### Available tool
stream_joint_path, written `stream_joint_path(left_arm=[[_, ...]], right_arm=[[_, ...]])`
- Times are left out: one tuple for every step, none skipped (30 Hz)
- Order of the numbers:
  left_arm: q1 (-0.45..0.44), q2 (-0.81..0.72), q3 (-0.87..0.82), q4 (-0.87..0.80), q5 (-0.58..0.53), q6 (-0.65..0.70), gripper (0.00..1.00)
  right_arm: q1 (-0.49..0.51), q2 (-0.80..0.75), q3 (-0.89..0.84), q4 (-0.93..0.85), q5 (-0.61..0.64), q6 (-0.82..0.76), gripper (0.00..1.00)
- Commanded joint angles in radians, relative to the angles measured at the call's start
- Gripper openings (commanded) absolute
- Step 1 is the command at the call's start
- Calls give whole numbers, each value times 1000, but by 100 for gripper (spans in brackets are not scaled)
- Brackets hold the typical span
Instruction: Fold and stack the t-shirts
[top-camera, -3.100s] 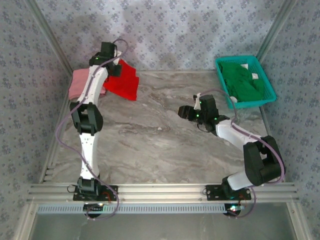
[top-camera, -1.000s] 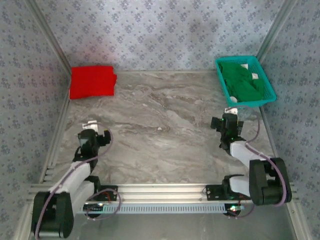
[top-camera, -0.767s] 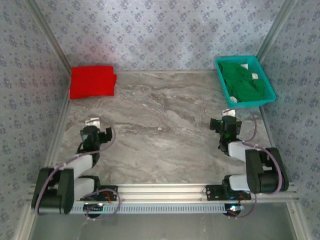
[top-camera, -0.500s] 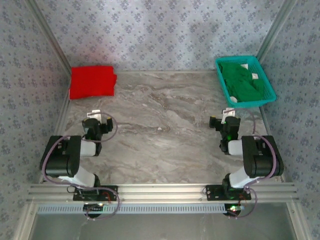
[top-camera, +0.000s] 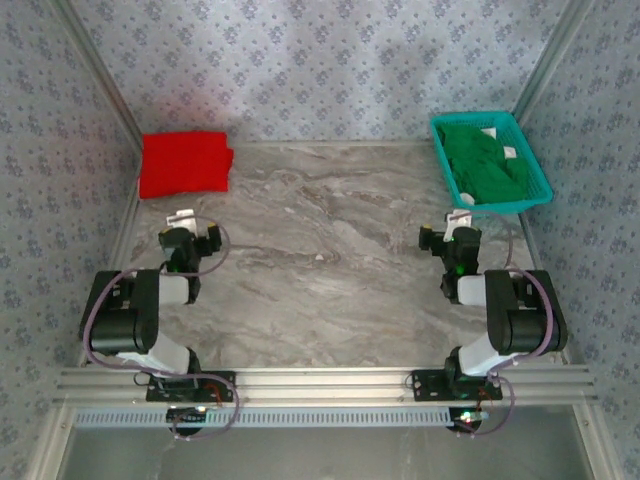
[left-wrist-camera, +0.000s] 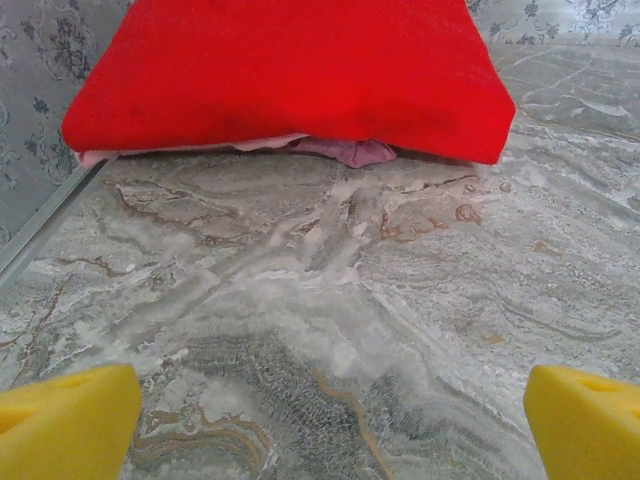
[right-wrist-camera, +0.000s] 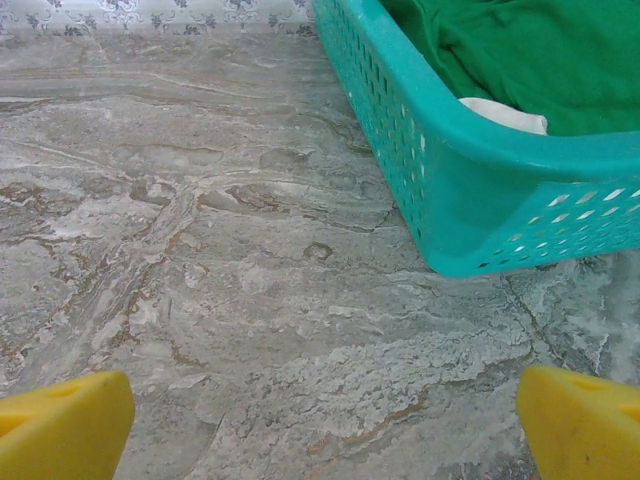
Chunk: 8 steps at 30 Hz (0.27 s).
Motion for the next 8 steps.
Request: stream_joint_path(left_arm=[[1,4,16,-5,8,-14,98],[1,4,15,-5,7,-12,98],[1,4,16,-5,7,-13,98],[1,4,15,-5,8,-12,98],[-1,4,15,-5,6,-11,98],[-1,4,14,-5,5,-11,98],[0,4,14,-3,5,-11,98],[-1,4,13,-3,4,-12,98]], right_arm=[[-4,7,17,-10,-15,0,100],[-7,9,20,-14,-20,2,100],[-11,9,22,-18,-27,3,100],[-11,9,21,-17,-27,4,100],[-11,9,22,-17,-28,4,100],[-11,9,21,-17,-28,4,100],[-11,7,20,-16,-28,4,100],[-11,8,18,-15,-27,4,100]])
